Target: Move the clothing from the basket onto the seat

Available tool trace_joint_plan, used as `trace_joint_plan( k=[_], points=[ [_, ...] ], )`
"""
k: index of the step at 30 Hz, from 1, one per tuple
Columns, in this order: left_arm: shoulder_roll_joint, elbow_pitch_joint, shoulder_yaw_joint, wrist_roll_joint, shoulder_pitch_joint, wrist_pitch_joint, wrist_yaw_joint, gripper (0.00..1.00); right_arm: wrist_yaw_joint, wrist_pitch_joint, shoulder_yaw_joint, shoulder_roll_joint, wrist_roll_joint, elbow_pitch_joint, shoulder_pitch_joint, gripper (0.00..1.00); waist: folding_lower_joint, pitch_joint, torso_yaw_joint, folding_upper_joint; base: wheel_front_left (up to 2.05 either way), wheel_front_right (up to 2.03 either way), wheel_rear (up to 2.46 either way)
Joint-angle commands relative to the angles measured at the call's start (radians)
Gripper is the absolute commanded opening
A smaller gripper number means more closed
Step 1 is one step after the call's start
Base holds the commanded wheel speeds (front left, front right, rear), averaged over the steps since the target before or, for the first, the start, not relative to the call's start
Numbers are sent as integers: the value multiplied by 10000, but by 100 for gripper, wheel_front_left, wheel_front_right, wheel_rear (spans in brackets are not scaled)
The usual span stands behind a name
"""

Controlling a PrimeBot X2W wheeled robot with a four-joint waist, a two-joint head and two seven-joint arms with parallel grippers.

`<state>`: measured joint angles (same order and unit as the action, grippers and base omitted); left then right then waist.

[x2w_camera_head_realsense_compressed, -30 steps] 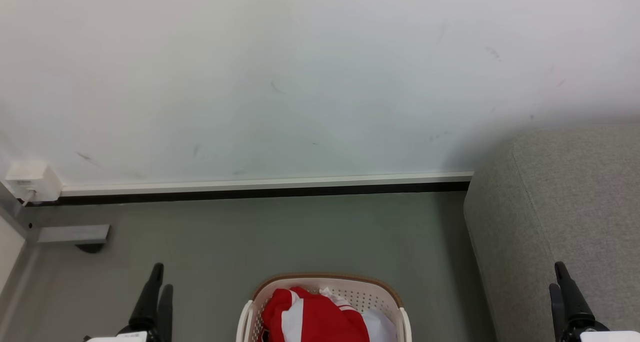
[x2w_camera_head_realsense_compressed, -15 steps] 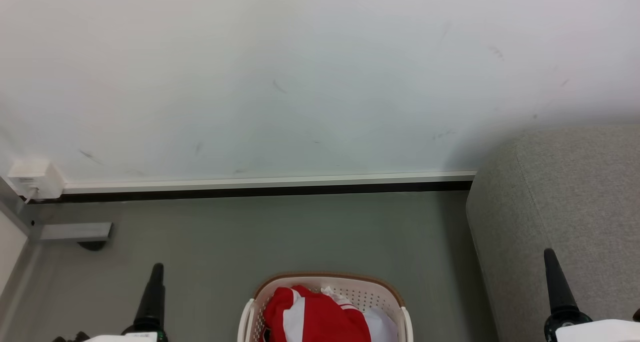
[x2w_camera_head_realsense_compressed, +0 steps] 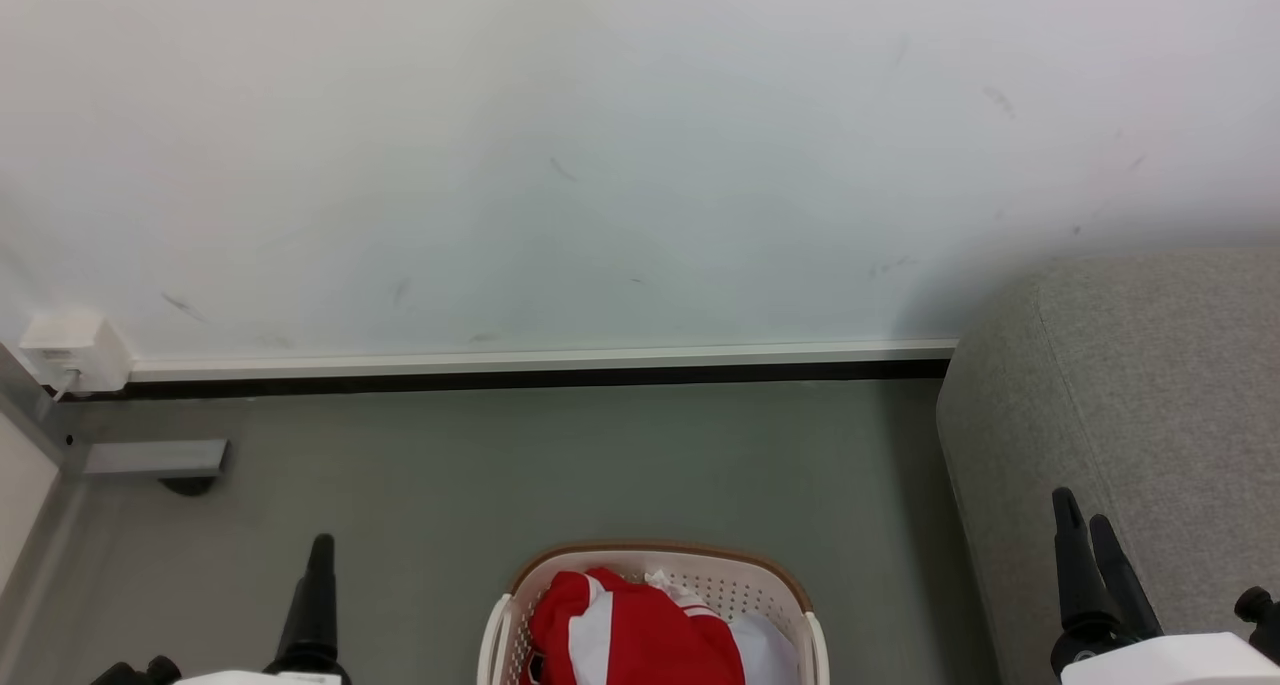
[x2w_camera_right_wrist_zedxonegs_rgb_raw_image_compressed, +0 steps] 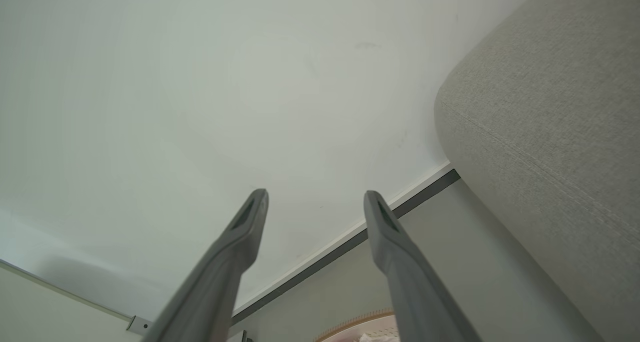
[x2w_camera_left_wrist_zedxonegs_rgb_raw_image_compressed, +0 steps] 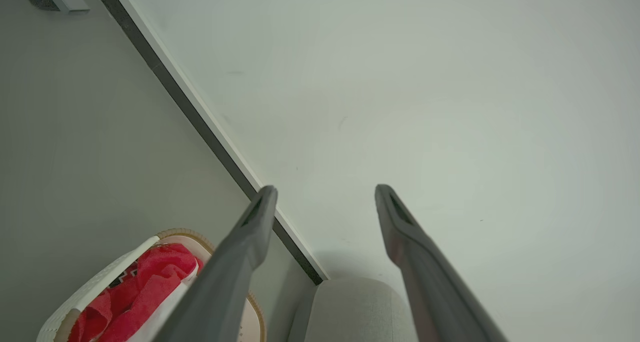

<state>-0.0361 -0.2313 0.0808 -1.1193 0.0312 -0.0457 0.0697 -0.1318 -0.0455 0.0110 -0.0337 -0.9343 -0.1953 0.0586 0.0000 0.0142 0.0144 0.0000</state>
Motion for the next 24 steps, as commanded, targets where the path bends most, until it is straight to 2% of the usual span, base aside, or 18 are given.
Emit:
trace_joint_plan(
  k=[1, 24],
  points=[
    [-105, 94, -41, 539, 39, -148, -12, 100, 6, -144, 62, -103, 476, 181, 59, 100, 0, 10, 10, 0, 0, 0, 0],
    [-131, 613, -167, 3973, -192, -830, -194, 100, 10, -838, 520, -140, 3189, 175, -18, 100, 0, 76, 74, 0, 0, 0, 0]
  ],
)
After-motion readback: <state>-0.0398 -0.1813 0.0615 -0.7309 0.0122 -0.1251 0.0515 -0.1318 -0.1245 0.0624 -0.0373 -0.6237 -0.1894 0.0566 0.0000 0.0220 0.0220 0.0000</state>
